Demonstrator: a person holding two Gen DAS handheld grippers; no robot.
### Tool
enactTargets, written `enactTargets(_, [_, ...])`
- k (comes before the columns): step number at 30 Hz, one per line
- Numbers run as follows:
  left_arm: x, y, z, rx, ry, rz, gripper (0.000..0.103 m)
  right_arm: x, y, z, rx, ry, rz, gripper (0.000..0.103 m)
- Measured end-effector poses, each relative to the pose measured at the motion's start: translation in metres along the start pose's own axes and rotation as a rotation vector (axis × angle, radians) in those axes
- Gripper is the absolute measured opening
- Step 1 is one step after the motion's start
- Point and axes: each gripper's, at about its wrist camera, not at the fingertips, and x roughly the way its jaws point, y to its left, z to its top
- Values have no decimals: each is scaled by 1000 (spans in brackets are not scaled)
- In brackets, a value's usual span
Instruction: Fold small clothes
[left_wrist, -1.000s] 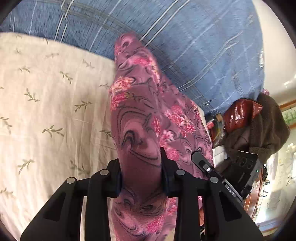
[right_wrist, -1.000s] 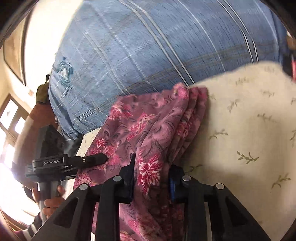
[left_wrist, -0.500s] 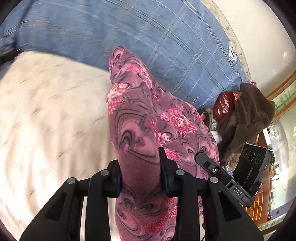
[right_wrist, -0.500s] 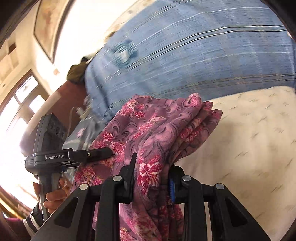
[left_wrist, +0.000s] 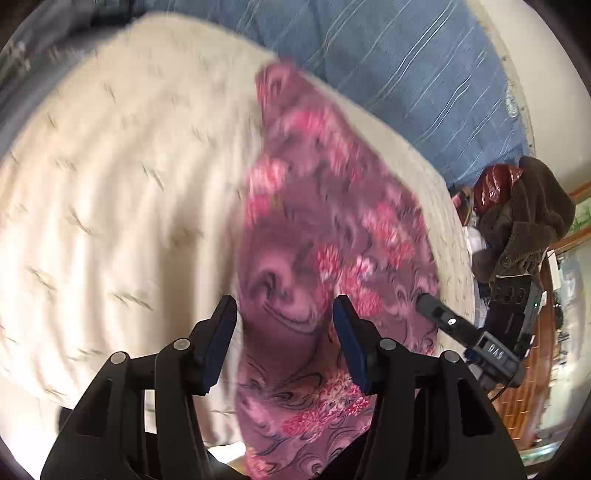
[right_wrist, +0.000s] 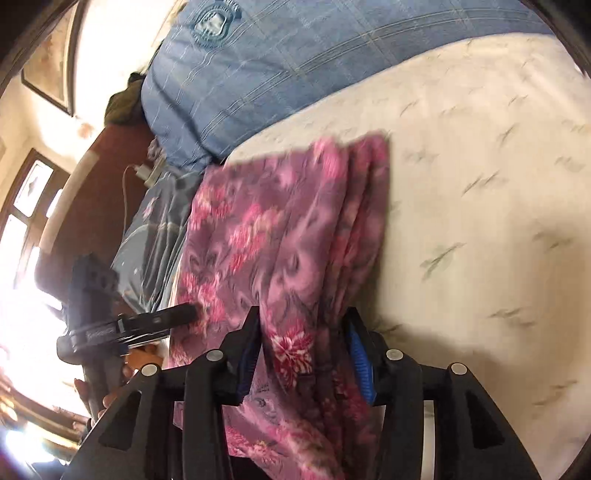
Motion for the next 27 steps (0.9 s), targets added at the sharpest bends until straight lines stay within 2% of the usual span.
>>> enactTargets(1, [-15,-2,7,25,-57,3,54,-11,0,5,-4,-39,-5,47])
enactTargets(4, [-30,-10,30,35,-129,-3,65,-36,-7,26,36,-167,-22,59])
enactTargets(6, [-21,-18,49,39,-141,2,65,-28,-8,37,49,-170,-19,59])
enactTargets(9, [3,-22,69,40,-112,28,65,6,-7,52,53,-119,-40,58])
enactTargets(10, [12,-24,75,38,-100,39,65,16,-8,55,56,-113,-64,54])
enactTargets(11, [24,-27,84,39,-81,54,65,29,-10,61,58,-91,-70,23])
enactTargets(12, [29,-28,85,37,-72,65,65,36,-9,66,46,-72,-55,7])
enactTargets(13, [38,-31,92,40,-64,91,65,35,-6,68,29,-77,-44,8])
enactTargets(14, [39,-30,92,49,-66,118,65,30,2,71,-10,-120,-13,8])
enactTargets(15, [48,-31,95,73,-77,177,65,24,9,71,-44,-155,-4,8])
enactTargets(17, [71,-29,98,116,-65,268,69,27,10,72,-72,-168,-47,8])
enactTargets(18, [83,-25,100,120,-35,275,73,40,1,74,-69,-120,-102,8])
enactTargets(20, [83,-32,102,157,-65,302,76,59,-17,70,-65,-53,-168,11])
enactTargets(21, [80,-36,103,181,-59,316,74,54,-20,69,-60,-78,-138,15])
enactTargets(23, [58,-42,99,215,-82,303,70,38,-16,69,-39,-87,-139,26])
enactTargets(24, [41,-44,92,232,-104,281,70,27,-12,66,-43,-98,-118,26])
enactTargets(25, [27,-46,81,252,-119,259,70,13,-3,58,-78,-104,-52,26])
enactTargets(27, [11,-48,57,286,-113,248,70,-3,10,42,-150,-117,-6,26])
